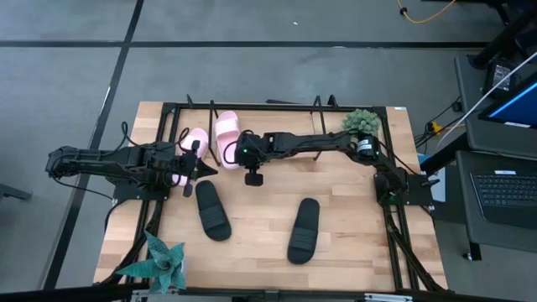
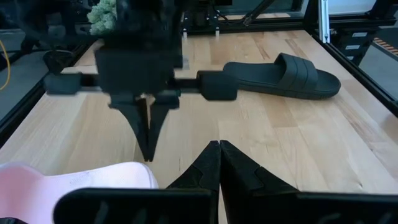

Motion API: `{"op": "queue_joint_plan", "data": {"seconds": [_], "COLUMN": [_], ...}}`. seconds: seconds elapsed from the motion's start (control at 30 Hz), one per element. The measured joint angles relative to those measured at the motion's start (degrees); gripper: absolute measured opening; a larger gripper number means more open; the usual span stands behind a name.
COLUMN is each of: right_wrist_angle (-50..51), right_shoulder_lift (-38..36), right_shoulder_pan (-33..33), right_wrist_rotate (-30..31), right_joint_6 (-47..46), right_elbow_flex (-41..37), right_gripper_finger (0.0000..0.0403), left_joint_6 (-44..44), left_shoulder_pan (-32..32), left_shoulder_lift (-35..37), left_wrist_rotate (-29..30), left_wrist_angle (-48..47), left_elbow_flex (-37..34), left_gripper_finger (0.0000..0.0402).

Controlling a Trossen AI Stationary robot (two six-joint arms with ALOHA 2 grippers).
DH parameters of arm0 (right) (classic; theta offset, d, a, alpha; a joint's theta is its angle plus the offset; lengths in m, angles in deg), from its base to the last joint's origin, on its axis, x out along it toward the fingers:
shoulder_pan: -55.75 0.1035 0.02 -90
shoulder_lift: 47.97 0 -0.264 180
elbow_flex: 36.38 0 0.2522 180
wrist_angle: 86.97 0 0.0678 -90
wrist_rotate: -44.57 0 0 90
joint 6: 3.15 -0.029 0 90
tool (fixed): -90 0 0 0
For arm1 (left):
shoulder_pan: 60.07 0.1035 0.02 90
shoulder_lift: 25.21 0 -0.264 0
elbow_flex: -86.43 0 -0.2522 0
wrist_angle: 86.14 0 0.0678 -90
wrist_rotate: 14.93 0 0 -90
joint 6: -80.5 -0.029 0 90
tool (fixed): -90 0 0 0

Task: Pick and place slides into the shelf
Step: Put the right pink slide on the shelf

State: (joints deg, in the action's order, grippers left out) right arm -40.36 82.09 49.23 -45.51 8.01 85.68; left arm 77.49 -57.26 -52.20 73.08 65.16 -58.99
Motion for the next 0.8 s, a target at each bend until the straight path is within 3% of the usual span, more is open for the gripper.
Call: {"op": "queue_joint_plan", "data": {"seconds": [0.8], "right_wrist_angle": [-6.6], "right_shoulder_lift": [0.9], "right_shoulder_pan": [0.0], "right_wrist_rotate": [-1.5], "right_joint_6": [3.0], "right_elbow_flex": [0.1], "right_gripper_finger": [0.0], "left_joint_6": [1.4], "left_shoulder_pan": [0.0], "left_shoulder_lift": [0.0], "left_wrist_rotate": [0.0], "left_wrist_angle": [0.0], "left_elbow_flex": [0.0], "left_gripper_finger": [0.0]}}
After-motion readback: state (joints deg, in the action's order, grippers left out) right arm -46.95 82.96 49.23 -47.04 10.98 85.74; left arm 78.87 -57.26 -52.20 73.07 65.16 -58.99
